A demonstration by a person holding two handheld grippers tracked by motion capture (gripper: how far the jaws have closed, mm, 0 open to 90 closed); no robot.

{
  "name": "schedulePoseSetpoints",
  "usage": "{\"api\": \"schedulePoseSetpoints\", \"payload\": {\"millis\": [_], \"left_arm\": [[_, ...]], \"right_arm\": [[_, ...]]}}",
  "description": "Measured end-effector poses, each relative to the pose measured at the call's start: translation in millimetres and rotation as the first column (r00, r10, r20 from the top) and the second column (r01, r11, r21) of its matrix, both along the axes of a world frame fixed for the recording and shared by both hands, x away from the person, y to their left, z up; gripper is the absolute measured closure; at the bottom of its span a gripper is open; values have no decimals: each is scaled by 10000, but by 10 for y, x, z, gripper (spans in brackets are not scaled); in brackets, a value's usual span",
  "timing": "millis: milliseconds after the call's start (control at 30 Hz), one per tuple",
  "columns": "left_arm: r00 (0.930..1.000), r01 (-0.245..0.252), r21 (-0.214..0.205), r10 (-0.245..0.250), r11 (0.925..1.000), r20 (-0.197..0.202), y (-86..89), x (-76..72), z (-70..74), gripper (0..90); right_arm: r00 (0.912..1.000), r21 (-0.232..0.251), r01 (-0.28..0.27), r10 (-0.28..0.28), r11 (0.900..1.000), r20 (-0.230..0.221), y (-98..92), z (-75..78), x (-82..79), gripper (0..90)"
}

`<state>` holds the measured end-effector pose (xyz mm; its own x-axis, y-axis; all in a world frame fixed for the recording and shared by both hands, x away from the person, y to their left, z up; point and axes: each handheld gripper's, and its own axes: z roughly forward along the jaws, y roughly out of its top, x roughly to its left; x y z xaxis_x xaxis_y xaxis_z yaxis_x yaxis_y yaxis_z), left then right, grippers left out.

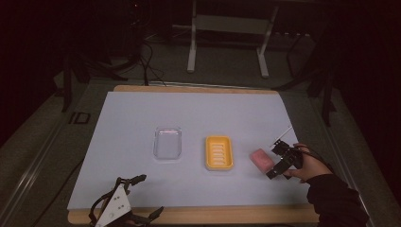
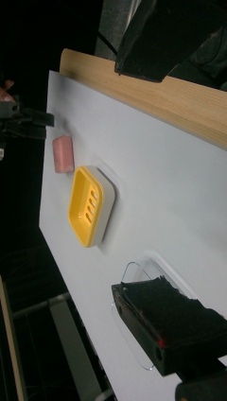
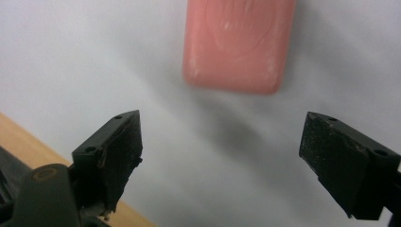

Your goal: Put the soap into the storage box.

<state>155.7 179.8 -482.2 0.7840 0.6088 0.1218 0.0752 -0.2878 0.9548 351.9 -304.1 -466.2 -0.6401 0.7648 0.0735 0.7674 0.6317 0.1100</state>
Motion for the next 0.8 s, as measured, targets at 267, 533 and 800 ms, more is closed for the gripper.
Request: {"api": "schedulePoseSetpoints", "payload": {"millis": [267,533,800], "left_arm": [[10000,3,-5,-3,10000,-12,2,1,-1,9],[10000,9,17,-9,10000,-16,2,2,-1,9],[10000,14,5,-14,10000,-19,2,1,-1,9]], "right_arm": [[9983,603,-142,107,9981,574,43,-21,81,139],[9934,1124,31,-159,9937,1133,104,-59,178,180],[9828,997,-273,84,9946,1847,171,-148,214,198]]}}
